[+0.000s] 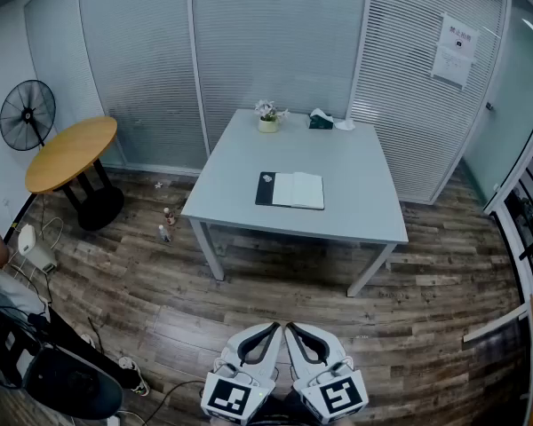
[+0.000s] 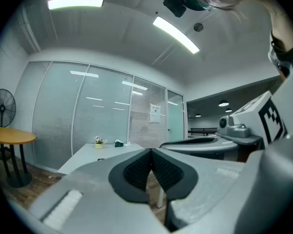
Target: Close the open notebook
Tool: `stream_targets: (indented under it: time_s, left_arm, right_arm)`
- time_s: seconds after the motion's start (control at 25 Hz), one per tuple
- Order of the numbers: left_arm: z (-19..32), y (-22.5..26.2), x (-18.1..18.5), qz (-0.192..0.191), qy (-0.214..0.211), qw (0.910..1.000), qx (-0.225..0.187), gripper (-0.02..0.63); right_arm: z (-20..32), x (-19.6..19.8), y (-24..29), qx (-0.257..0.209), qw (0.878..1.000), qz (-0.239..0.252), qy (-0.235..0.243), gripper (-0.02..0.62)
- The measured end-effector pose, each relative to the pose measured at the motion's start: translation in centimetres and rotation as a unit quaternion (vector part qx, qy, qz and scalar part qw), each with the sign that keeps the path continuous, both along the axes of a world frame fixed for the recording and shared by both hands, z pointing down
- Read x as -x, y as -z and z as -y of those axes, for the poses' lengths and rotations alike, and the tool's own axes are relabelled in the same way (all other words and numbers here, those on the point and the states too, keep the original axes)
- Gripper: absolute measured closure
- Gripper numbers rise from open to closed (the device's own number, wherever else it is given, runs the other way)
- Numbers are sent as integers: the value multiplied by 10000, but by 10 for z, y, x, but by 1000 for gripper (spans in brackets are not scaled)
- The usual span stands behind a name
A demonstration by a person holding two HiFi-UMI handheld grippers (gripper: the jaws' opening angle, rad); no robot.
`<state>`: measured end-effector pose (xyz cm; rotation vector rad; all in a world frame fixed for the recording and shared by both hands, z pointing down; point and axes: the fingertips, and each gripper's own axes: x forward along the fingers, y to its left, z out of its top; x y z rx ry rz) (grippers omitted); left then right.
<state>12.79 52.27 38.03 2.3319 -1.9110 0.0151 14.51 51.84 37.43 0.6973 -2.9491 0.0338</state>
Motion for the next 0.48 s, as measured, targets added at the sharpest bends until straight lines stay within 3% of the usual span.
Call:
stream_targets:
  time_s: [0.48]
  left_arm:
    - [-1,-4,7,-152,-27,9999,-26,601]
  right_arm:
    - [5,5,-4,-8,9997,234,-100,592]
